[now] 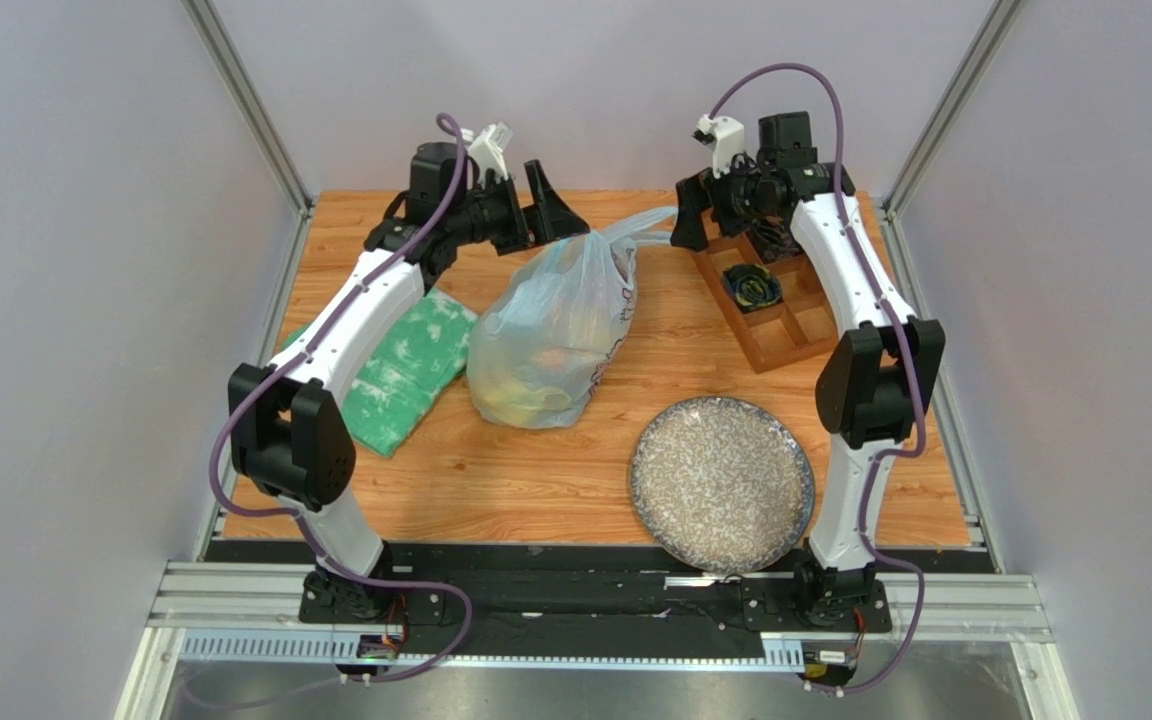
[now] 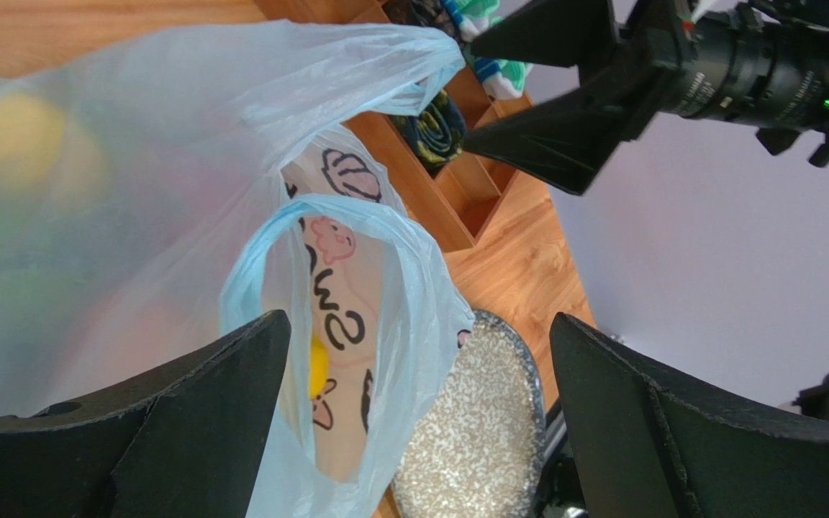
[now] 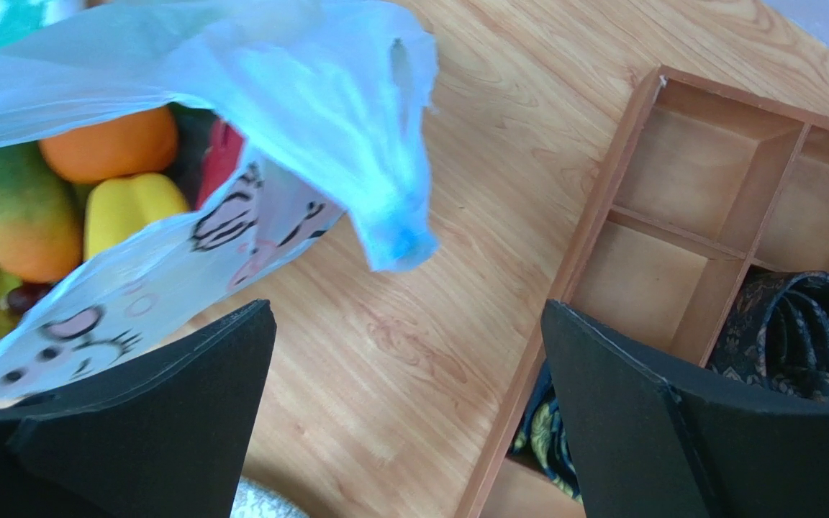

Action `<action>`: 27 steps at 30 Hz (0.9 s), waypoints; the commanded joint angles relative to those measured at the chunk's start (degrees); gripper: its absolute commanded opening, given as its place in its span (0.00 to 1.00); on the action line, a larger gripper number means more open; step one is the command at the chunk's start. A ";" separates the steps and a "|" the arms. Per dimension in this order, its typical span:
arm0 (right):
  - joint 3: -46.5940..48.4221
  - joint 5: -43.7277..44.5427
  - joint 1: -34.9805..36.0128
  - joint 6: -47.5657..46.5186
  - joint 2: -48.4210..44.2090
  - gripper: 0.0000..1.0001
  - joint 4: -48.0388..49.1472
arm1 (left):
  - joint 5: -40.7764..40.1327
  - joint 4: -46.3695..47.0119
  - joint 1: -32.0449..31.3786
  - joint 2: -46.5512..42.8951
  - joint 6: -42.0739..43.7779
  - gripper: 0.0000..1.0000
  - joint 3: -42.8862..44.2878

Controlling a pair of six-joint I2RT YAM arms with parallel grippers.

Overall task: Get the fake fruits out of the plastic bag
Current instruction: Adjust the plastic bag at the center of the board.

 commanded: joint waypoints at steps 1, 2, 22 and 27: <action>4.10 2.73 -0.17 2.63 2.82 0.98 5.28 | 0.03 3.92 -2.02 0.79 -4.88 0.99 2.65; 4.54 2.82 -0.25 3.24 4.13 0.98 5.99 | 0.38 4.45 -2.55 1.23 -6.19 0.99 2.64; 27.20 0.69 -0.52 24.50 17.14 0.00 26.02 | -13.16 0.42 1.22 23.28 17.51 0.00 42.34; 33.91 6.59 -0.43 31.55 14.97 0.00 35.34 | -9.40 0.42 2.98 23.21 26.65 0.00 56.95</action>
